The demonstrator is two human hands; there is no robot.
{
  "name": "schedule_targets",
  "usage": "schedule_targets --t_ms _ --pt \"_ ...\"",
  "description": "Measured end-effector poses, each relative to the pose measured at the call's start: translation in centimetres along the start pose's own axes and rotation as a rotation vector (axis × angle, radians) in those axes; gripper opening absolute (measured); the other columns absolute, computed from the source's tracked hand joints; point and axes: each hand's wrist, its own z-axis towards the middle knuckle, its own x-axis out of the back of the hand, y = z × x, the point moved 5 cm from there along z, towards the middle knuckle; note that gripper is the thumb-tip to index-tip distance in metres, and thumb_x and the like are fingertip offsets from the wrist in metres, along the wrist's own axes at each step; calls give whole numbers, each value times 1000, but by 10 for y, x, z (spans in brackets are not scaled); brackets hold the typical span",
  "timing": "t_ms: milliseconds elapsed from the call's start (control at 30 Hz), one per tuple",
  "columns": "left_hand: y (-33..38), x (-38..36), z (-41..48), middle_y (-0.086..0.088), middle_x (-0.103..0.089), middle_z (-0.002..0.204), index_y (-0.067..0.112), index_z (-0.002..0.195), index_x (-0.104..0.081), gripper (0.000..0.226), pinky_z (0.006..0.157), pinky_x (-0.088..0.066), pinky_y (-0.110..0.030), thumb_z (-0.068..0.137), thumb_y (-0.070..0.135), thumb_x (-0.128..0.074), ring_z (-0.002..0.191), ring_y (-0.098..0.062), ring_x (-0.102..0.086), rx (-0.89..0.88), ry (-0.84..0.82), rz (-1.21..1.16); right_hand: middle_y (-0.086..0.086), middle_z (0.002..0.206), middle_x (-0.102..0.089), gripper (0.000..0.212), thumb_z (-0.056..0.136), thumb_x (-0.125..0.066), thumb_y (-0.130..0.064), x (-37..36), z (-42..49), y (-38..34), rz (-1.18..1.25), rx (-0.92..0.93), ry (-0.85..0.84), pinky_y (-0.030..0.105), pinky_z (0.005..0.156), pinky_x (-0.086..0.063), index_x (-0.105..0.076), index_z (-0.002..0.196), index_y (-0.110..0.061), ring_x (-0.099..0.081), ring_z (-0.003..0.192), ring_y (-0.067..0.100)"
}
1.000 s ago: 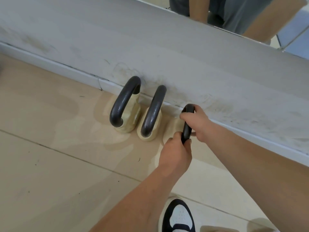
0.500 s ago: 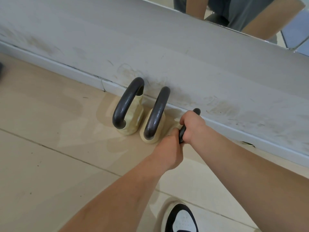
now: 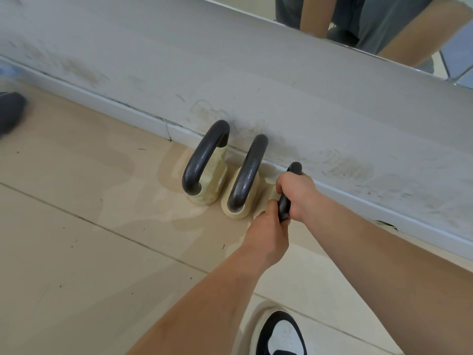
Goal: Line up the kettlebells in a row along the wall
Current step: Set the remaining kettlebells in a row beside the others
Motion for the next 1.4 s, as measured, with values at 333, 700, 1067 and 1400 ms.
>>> schedule_targets --t_ms 333,700,1067,1400 --pt "-1 6 2 -6 -66 97 17 115 -46 17 72 -50 -39 102 28 -50 84 -29 -63 -36 -96 60 9 85 -48 23 85 -50 2 1 -2 3 11 35 13 40 75 -47 -55 101 -14 -48 77 26" --pt "2 27 21 -5 -68 96 17 112 -48 15 75 -52 -40 99 24 -52 81 -27 -63 -133 -179 145 12 93 -52 36 86 -49 2 1 1 0 196 -56 66 59 93 -49 -48 118 -13 -55 91 35" --pt "3 3 9 -6 -66 95 19 110 -47 14 80 -55 -47 101 30 -49 85 -29 -64 -2 -53 5 10 93 -49 28 84 -52 4 3 6 -7 -8 45 -28 41 76 -49 -53 108 -10 -50 79 26" --pt "-3 3 5 11 -58 83 34 103 -45 9 70 -46 -31 102 28 -51 76 -16 -55 42 -87 -59 10 98 -57 30 88 -55 -8 12 6 -5 -126 54 -42 63 95 -56 -52 117 -15 -61 94 33"
